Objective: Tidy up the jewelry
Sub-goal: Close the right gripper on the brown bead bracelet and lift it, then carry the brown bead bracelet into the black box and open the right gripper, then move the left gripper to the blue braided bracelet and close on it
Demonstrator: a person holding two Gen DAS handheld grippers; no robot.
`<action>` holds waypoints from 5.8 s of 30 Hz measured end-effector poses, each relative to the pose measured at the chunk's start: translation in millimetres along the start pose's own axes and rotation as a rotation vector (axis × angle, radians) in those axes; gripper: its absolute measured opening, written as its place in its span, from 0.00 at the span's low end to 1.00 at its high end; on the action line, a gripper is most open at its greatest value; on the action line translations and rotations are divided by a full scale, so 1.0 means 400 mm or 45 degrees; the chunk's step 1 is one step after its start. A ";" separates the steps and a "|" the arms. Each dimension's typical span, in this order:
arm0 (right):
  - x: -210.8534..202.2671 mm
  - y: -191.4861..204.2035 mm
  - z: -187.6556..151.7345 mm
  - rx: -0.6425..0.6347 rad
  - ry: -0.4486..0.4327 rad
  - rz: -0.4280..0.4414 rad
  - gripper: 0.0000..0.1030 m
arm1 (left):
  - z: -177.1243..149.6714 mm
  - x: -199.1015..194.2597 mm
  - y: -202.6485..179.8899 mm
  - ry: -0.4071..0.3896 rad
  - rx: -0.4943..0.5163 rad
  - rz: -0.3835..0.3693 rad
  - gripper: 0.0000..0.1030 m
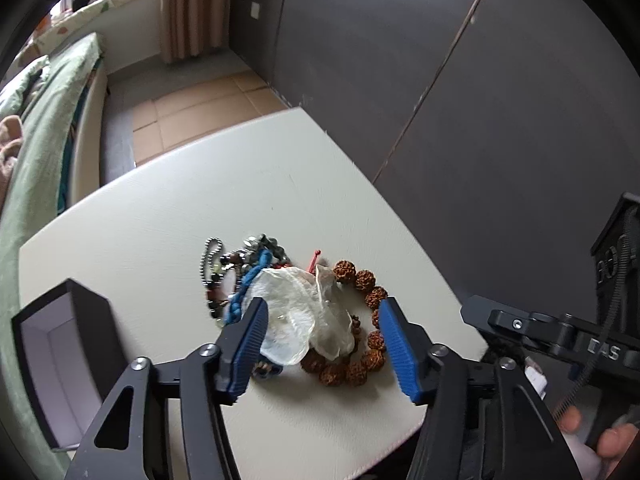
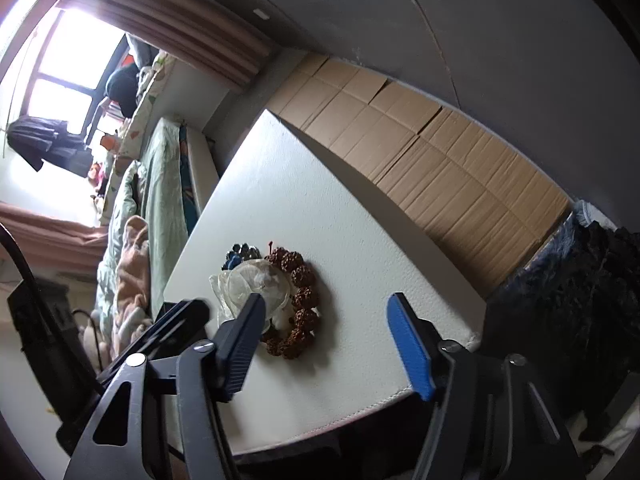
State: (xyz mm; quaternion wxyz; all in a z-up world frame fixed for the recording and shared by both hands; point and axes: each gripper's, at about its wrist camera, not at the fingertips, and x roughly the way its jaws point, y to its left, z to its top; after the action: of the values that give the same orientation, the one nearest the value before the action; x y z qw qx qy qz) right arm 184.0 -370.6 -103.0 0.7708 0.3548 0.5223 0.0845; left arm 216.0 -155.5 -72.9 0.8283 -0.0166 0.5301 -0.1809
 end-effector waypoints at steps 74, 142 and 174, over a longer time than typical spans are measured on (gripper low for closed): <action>-0.017 0.497 -0.225 -0.768 -0.243 0.195 0.19 | -0.202 -0.408 0.497 -0.390 -0.614 0.047 0.82; -0.060 0.124 -0.096 -0.198 -0.180 -0.060 0.74 | -0.098 -0.155 0.121 -0.199 -0.097 0.025 0.82; 0.049 0.087 -0.051 -0.115 -0.031 -0.120 0.74 | -0.088 0.083 0.091 0.031 -0.027 0.138 0.37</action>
State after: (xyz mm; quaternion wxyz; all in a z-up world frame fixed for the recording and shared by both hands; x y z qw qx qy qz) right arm 183.5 -325.9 -99.8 0.7954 0.2957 0.5248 0.0671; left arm 207.4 -126.3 -125.3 0.8300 0.0055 0.5423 -0.1302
